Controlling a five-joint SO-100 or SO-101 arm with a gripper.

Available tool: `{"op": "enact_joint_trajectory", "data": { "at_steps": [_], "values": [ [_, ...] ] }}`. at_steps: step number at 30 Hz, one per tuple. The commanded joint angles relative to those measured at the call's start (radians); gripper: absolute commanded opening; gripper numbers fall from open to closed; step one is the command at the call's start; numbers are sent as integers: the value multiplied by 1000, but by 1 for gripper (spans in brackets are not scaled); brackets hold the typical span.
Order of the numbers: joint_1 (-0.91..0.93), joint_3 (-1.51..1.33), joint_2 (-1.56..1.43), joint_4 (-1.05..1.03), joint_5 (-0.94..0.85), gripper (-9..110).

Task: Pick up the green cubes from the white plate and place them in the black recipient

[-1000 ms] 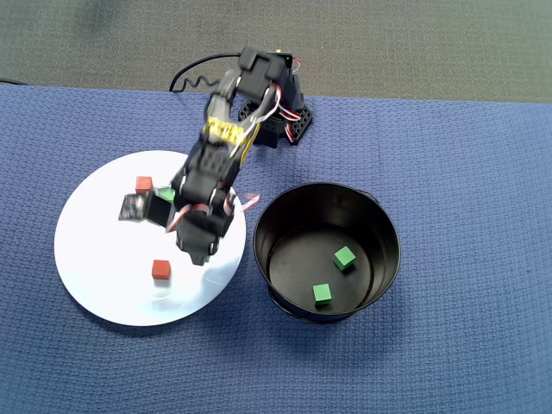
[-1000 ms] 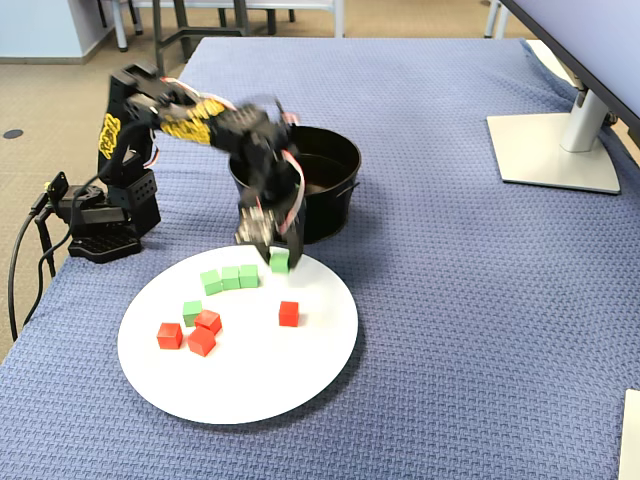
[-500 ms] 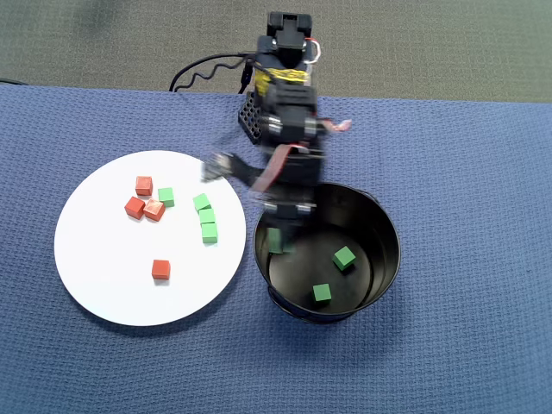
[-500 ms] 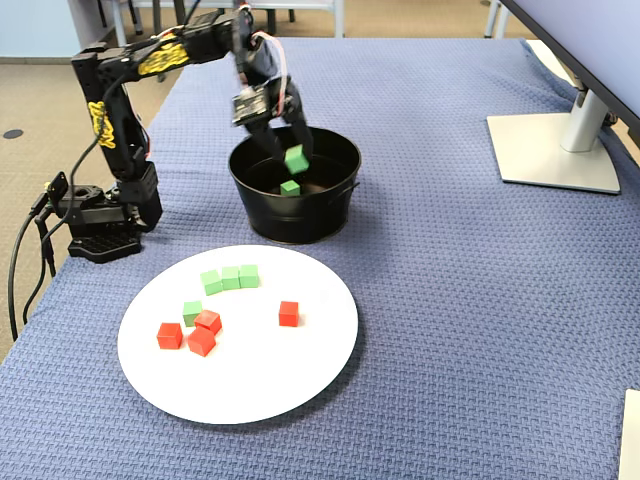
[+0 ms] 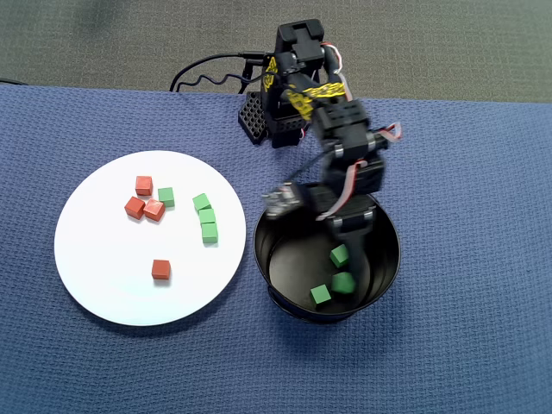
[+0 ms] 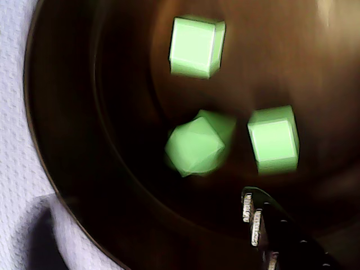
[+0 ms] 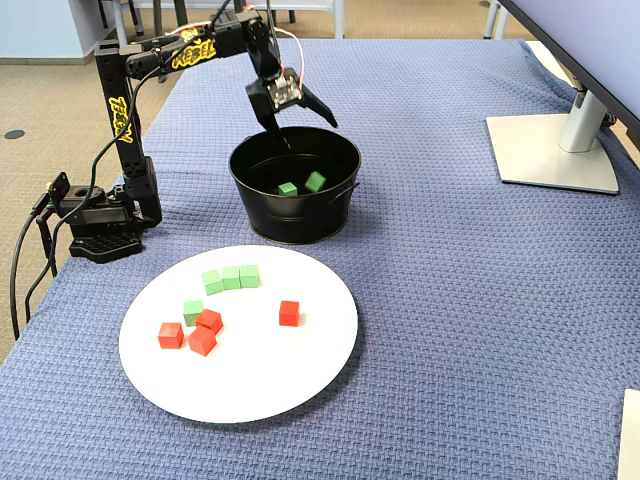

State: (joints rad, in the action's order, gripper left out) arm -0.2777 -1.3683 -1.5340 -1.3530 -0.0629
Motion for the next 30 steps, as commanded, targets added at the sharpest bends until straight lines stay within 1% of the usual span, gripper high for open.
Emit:
{"op": "enact_joint_trajectory", "data": {
  "at_steps": [1, 3, 7, 10, 12, 14, 15, 16, 17, 19, 21, 22, 25, 28, 30],
  "values": [
    [242, 75, -115, 15, 2, 21],
    [365, 98, -137, -5, 80, 20],
    [532, 120, -155, -37, 87, 18],
    [620, 97, -166, -28, 61, 19],
    [663, 71, -169, 20, 120, 21],
    [692, 52, -170, 41, 124, 23],
    [704, 43, -170, 52, 129, 24],
    [713, 37, -164, 60, 170, 23],
    [723, 26, -152, 69, 249, 21],
    [741, -2, -129, 66, 483, 22],
    [746, -40, -126, 51, 620, 28],
    [741, -64, -127, 37, 706, 34],
    [730, -92, -127, -29, 937, 41],
    [735, -123, -120, -15, 1173, 41],
    [726, -158, -117, 43, 1275, 39]
  ]
}}
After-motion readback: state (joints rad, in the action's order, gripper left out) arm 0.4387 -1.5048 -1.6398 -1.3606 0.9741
